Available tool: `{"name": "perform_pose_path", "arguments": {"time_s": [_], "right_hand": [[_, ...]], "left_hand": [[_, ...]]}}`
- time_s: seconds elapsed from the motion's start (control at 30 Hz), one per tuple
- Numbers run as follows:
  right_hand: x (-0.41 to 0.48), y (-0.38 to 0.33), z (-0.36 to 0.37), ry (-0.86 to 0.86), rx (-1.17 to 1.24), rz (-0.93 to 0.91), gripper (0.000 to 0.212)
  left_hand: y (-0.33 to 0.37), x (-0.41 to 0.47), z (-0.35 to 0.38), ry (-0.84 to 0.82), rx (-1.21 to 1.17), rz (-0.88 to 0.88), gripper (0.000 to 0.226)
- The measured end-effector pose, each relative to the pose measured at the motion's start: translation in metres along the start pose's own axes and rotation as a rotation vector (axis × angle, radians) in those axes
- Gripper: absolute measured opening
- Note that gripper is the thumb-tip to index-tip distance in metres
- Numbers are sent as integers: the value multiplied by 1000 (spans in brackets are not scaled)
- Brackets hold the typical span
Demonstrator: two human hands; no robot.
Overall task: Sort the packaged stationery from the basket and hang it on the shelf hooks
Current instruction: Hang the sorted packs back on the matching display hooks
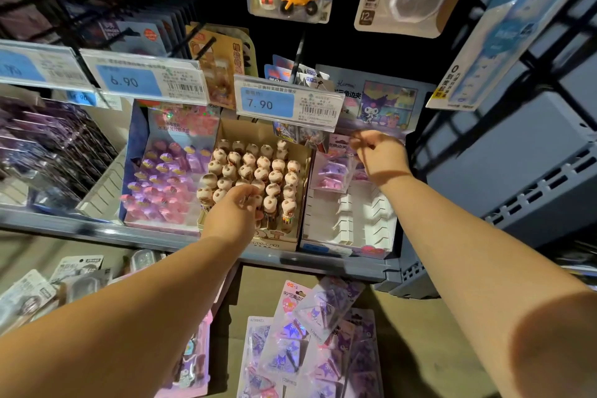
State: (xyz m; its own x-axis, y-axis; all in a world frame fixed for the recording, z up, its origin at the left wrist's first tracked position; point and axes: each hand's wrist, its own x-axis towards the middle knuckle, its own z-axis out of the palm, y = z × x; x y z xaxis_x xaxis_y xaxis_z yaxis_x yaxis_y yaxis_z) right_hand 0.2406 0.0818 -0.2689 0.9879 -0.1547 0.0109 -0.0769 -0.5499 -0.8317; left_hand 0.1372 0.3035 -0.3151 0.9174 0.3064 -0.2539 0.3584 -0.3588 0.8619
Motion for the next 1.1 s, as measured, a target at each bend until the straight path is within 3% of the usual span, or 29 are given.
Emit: {"name": "perform_pose_path", "arguments": {"time_s": [0.2,0.3,0.37,0.47,0.6,0.7,1.1], "right_hand": [[5,8,0,-24,-13,-17,20],[6,4,1,-49,-13,25,30],[3,3,-1,-69,-126,-72,31],[7,13,0,59,-71,-76,20],[3,15,-3,112,-339,-119,24],[1,13,-3,128,-270,-70,24],[-5,2,0,53,-461,-200,29]], "left_hand": [[-1,2,0,-3,26,4,25],[-1,3,-1,-2,28,4,23],[-1,2,-1,1,37,8,21],[0,2,-1,-1,42,12,20],[-1,2,-1,0,16,17,20],[-1,2,-1,-4,9,16,20],[-2,2,-1,-3,35,18,22]]}}
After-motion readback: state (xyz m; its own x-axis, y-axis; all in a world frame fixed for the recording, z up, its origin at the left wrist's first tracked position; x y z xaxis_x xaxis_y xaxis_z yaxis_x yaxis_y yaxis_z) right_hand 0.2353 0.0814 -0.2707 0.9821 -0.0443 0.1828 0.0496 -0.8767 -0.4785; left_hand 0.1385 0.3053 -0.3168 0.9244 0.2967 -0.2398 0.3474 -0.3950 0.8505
